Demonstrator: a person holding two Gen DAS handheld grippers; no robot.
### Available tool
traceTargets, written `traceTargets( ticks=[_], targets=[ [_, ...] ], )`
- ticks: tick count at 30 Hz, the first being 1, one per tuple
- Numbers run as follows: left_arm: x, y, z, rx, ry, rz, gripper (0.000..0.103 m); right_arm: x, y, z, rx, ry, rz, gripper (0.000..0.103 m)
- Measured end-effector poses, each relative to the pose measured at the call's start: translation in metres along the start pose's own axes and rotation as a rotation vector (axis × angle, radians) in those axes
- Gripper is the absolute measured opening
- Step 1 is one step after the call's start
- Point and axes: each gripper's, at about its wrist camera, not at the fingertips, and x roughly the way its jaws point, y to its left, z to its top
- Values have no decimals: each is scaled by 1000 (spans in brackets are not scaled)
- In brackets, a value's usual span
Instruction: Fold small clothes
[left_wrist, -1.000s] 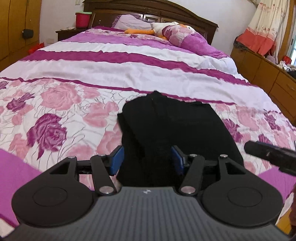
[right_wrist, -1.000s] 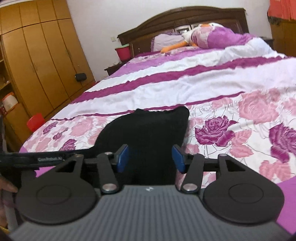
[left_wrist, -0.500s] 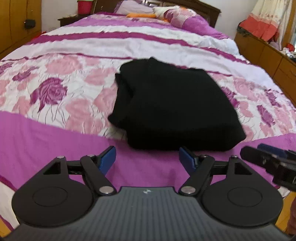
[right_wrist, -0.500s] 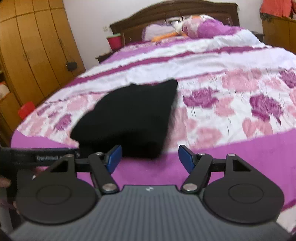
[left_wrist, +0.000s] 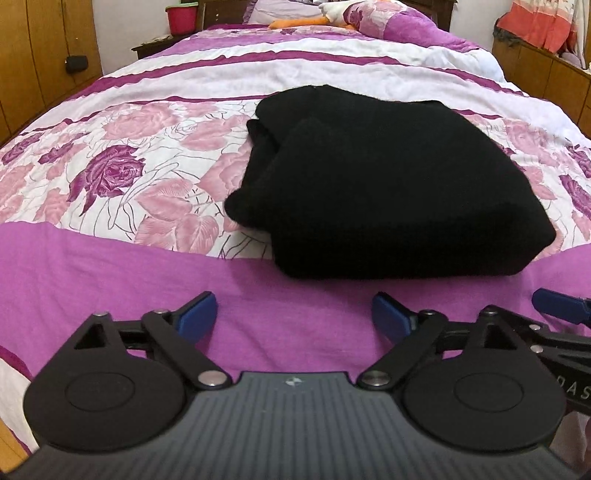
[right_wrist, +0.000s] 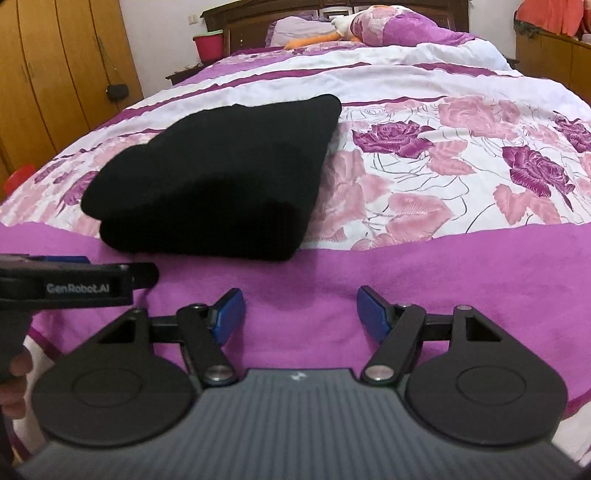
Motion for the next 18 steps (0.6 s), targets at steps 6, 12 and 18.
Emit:
traceTargets(
  ticks=[6,12,18],
  targets=[
    [2,-1,0,5,9,14,101,2,-5,-3,36,-15,16,73],
    [2,-5,-2,28,10,18,103,2,-4,-3,39,-18,15,74],
    [3,-8,-1,39,17,23,103,2,-6,-3,58,-19,18,74]
  ],
)
